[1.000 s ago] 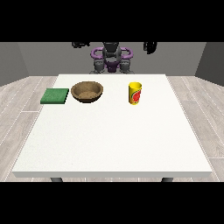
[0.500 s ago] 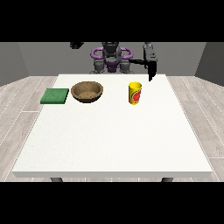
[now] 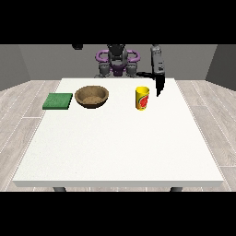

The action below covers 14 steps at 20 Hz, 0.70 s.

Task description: Pick the cup and pour the ball into the bowl, then pick the bowl and place it on the pad

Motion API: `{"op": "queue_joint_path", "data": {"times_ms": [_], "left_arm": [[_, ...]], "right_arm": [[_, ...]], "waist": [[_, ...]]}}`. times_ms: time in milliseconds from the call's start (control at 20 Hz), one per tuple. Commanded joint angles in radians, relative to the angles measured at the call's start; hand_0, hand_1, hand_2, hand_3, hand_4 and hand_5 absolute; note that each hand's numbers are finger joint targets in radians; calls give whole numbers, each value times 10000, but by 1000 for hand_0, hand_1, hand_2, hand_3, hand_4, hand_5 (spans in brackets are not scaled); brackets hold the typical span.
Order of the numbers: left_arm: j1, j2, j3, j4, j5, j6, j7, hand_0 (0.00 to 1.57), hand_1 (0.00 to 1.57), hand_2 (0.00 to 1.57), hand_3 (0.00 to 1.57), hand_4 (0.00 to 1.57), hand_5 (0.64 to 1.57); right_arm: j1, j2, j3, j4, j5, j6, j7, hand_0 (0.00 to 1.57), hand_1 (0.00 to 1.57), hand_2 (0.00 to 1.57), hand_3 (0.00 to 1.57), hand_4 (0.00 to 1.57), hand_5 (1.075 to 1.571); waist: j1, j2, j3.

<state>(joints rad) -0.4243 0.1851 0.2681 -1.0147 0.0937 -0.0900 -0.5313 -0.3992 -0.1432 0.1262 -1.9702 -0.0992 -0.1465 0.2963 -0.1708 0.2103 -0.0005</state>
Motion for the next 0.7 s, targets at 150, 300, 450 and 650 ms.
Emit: {"op": "queue_joint_path", "data": {"times_ms": [150, 300, 450, 650], "left_arm": [[-687, 89, 215, 1890, -58, 70, -1249, 0, 0, 0, 0, 0, 1427], [-891, 284, 635, 2680, 23, 155, -2281, 0, 0, 0, 0, 0, 1414], [-1232, 480, 691, 3309, 79, 162, -1873, 0, 0, 0, 0, 0, 1429], [-1333, 692, 961, 4234, 37, 295, -2951, 0, 0, 0, 0, 0, 1426]], "right_arm": [[566, -284, -900, -261, -802, 802, -462, 0, 0, 0, 0, 0, 1565], [83, -826, -1267, -1150, -1284, 1183, 299, 0, 0, 0, 0, 0, 1567], [293, -995, -1602, -1458, -1561, 1268, 711, 0, 0, 0, 0, 0, 1567], [544, -1122, -1629, -2416, -1673, 1388, 849, 0, 0, 0, 0, 0, 1566]], "waist": [[-232, 281, 3], [-851, 868, -4], [-885, 364, -3], [-1319, 898, -9]]}}
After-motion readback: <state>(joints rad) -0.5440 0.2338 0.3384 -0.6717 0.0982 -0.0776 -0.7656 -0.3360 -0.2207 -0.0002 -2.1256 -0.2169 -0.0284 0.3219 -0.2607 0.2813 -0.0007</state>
